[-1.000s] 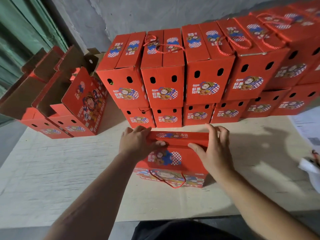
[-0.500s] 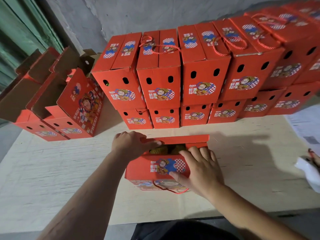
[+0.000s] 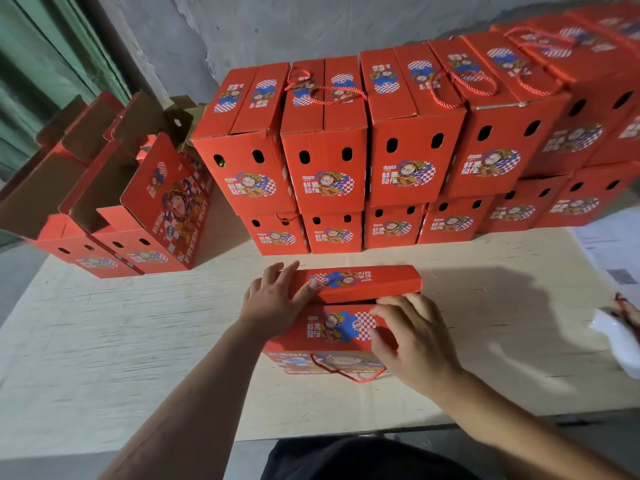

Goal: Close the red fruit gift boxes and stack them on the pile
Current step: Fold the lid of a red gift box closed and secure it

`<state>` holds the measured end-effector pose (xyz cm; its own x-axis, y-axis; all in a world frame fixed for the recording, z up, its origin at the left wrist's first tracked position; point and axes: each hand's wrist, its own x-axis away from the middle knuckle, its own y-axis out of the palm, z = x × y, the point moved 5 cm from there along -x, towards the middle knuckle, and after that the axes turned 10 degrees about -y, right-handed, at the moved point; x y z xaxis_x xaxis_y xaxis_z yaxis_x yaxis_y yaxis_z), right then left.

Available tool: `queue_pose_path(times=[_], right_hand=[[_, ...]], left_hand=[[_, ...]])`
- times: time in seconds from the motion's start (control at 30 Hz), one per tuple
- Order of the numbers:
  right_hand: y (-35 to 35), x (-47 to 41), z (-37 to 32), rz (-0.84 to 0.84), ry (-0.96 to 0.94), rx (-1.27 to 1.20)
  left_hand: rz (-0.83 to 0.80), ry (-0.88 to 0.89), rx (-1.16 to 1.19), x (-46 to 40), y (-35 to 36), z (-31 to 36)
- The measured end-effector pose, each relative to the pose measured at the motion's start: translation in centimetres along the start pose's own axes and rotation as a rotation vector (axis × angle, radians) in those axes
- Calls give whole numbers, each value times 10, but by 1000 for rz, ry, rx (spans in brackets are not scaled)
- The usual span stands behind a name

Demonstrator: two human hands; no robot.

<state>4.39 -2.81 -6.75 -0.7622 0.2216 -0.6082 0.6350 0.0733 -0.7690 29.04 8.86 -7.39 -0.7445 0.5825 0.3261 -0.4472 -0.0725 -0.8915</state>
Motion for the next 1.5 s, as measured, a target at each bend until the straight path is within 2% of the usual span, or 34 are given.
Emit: queue_pose_path(times=[0.13,0.2,0.3,0.4,0.43,0.57,0.63,0.73,1.03,1.13,1.23,1.37,1.5], right_hand=[[-21,-4,-11,78,-9,-63],[-23,-4,-27,44,-34,-141],[-10,3,-41,-140,53,-74],[0,8,-30,-392,237,63],[1,8,-27,-426,247,87],[-1,5,-27,-337,194,104],[-4,8,-26,-280,200,122],[-3,14,-21,-307,231,167],[1,-14,-10,-445,175,189],[-2,-19,-12,-413,130,203],[-5,-12,-20,-328,126,211],[-1,-3,-24,-354,130,197],[3,-8,-23,-415,153,181]], left_hand=[[56,-5,-22,-7,-14,4],[-29,-13,-73,-9,-10,5],[-140,-41,-46,-11,0,2],[-162,-65,-6,-12,4,0],[-163,-66,-3,-11,5,1],[-152,-34,-23,-6,3,5],[-119,7,-129,-6,-6,6],[-63,71,-273,-11,-21,9],[-131,19,-164,-10,-20,3],[-163,-5,-43,-13,-19,1],[-307,-60,106,-26,-22,3],[-311,-128,-62,-30,-12,2],[-331,-147,-52,-29,-9,1]])
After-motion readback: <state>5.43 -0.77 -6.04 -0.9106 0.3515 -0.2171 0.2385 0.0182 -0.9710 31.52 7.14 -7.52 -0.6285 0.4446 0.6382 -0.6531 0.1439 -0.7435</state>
